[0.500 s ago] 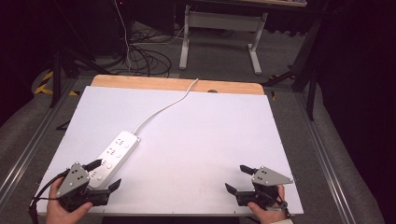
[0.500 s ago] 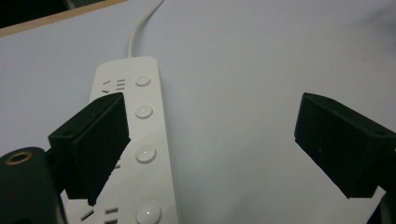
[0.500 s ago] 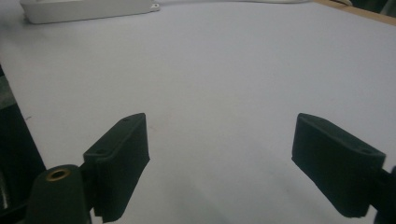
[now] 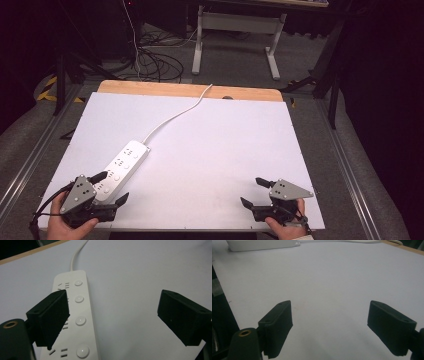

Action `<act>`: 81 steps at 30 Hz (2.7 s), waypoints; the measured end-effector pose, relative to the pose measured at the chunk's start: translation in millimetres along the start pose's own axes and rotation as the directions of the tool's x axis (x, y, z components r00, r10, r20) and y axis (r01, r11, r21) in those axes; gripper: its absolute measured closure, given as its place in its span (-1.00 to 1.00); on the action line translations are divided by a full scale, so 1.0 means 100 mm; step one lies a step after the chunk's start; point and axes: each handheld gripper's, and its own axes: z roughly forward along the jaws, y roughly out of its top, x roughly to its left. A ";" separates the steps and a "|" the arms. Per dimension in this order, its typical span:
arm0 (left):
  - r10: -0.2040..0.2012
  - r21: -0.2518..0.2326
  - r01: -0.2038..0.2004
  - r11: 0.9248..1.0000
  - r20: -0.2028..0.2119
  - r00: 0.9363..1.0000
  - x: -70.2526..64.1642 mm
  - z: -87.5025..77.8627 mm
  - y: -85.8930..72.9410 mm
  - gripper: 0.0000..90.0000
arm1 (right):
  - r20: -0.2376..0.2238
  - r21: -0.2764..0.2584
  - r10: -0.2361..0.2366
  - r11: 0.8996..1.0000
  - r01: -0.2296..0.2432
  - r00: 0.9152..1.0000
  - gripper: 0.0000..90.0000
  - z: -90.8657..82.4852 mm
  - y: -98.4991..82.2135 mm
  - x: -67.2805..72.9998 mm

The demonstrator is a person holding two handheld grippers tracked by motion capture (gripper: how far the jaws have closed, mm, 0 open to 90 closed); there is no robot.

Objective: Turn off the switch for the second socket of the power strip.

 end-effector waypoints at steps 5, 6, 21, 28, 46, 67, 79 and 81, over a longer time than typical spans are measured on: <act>-0.039 -0.013 0.039 0.999 0.019 0.999 0.01 -0.02 0.01 -0.75 | -0.001 0.001 -0.006 1.000 0.006 1.000 -0.55 0.00 0.00 0.01; -0.058 -0.015 0.058 0.998 0.034 0.998 0.02 -0.03 0.01 -0.74 | -0.001 0.001 -0.006 1.000 0.006 1.000 -0.55 0.00 0.00 0.01; -0.079 -0.010 0.080 0.997 0.056 0.995 0.10 -0.08 0.08 -0.56 | -0.010 0.003 -0.021 1.000 0.021 1.000 -0.55 0.01 0.01 0.05; -0.093 -0.014 0.093 0.996 0.044 0.995 0.17 -0.08 0.16 -0.56 | -0.012 0.007 -0.024 1.000 0.025 1.000 -0.55 0.03 0.01 0.05; -0.064 0.002 0.064 0.998 0.020 0.998 0.25 -0.04 0.43 -0.56 | -0.008 0.016 -0.023 1.000 0.023 1.000 -0.56 0.04 0.01 0.04; -0.024 0.046 0.020 0.999 0.085 0.996 0.25 -0.03 0.66 0.35 | -0.004 0.015 -0.026 1.000 0.026 1.000 -0.55 0.04 0.01 0.04; -0.102 0.153 0.099 0.983 0.012 0.995 0.38 0.16 0.80 0.93 | -0.010 0.017 -0.023 1.000 0.023 1.000 -0.55 0.04 0.00 0.03; -0.110 0.166 0.107 0.980 0.009 0.994 0.39 0.17 0.81 0.98 | -0.011 0.018 -0.023 1.000 0.024 1.000 -0.55 0.04 0.00 0.03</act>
